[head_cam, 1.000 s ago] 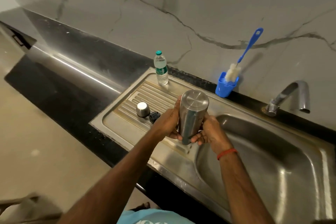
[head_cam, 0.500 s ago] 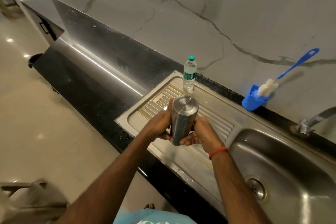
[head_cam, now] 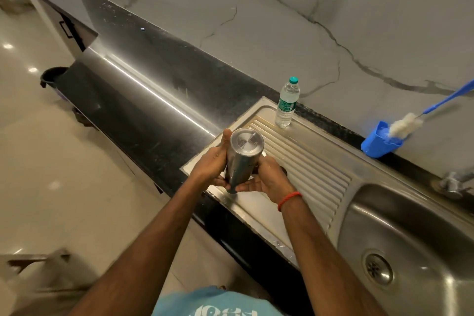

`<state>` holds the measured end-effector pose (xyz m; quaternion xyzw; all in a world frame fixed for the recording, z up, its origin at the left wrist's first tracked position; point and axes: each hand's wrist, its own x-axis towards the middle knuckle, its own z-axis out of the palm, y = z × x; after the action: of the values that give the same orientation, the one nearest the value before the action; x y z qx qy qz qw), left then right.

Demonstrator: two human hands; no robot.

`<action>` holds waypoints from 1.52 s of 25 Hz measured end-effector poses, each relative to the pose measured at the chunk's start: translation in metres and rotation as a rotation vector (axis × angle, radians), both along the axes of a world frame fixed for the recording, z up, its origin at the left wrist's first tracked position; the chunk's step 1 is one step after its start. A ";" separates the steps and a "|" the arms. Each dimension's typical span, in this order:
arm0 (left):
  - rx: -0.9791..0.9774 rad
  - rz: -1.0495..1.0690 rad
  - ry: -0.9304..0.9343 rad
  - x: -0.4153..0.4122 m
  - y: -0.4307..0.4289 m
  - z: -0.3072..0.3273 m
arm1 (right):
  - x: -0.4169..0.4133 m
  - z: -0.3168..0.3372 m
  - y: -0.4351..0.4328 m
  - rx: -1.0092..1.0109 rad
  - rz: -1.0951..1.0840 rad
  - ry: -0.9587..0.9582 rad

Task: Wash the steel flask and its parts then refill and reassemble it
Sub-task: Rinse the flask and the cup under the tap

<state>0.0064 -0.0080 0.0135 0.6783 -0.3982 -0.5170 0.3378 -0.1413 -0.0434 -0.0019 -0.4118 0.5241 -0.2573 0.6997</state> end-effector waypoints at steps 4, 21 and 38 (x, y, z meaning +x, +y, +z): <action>-0.036 0.034 -0.050 0.014 -0.006 0.001 | 0.020 -0.004 -0.007 0.030 -0.035 -0.019; -0.087 0.229 -0.057 0.038 -0.012 -0.037 | 0.042 -0.031 -0.018 0.115 -0.033 -0.095; -0.435 0.499 -0.215 0.002 0.040 -0.111 | -0.033 -0.069 -0.028 -0.768 0.233 1.241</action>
<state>0.0088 0.0319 -0.0976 0.7175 -0.3545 -0.2469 0.5464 -0.1747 -0.0719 -0.0707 -0.7506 0.6492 -0.0664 0.1041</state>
